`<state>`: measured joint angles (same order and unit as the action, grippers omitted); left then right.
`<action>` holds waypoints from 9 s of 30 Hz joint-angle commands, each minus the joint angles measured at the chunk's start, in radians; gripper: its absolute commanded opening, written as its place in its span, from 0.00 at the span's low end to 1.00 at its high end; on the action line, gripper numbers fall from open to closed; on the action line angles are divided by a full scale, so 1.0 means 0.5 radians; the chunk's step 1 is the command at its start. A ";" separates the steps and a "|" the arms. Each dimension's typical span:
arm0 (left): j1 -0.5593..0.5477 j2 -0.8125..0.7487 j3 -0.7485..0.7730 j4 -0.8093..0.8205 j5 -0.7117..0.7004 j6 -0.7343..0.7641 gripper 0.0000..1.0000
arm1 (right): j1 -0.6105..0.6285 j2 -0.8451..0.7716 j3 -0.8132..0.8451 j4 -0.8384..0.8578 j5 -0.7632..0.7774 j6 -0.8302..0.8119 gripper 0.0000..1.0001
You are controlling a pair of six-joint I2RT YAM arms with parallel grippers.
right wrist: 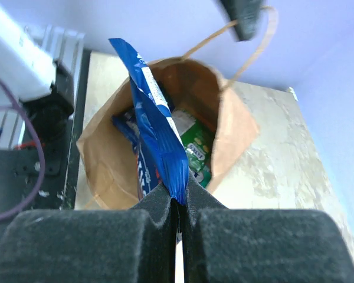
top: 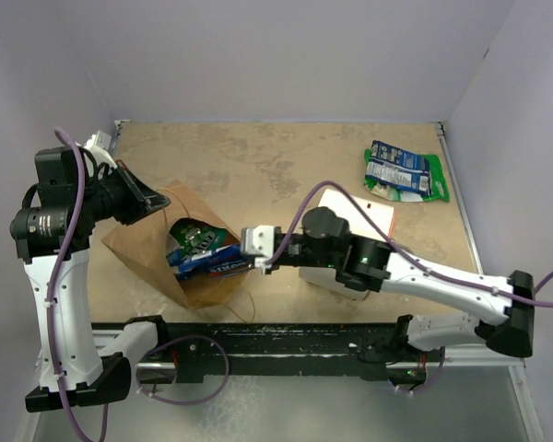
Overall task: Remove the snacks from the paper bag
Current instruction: Place the snack at the center of the board, then take out the snack from the paper bag, then place the snack at the center of the board.
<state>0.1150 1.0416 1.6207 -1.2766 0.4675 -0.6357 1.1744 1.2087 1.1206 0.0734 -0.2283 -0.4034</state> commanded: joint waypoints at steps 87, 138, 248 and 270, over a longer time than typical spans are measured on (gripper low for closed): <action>-0.006 0.283 -0.065 0.032 0.055 0.326 0.00 | -2.985 1.306 0.225 0.435 0.416 1.949 0.12; -0.006 -0.046 -0.123 -0.038 0.305 0.109 0.00 | 0.142 0.250 -0.321 0.488 -0.386 -0.530 0.63; -0.006 -0.031 -0.232 0.301 0.253 -0.006 0.00 | -0.118 -0.219 0.283 -0.359 0.498 0.433 0.00; -0.006 0.094 -0.084 0.221 0.300 0.130 0.00 | -1.513 0.423 1.055 -0.392 1.871 0.639 0.00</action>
<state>0.1150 1.0676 1.4982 -1.1736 0.6167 -0.6163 0.5423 1.3819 1.6135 -0.1425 0.6647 -0.1425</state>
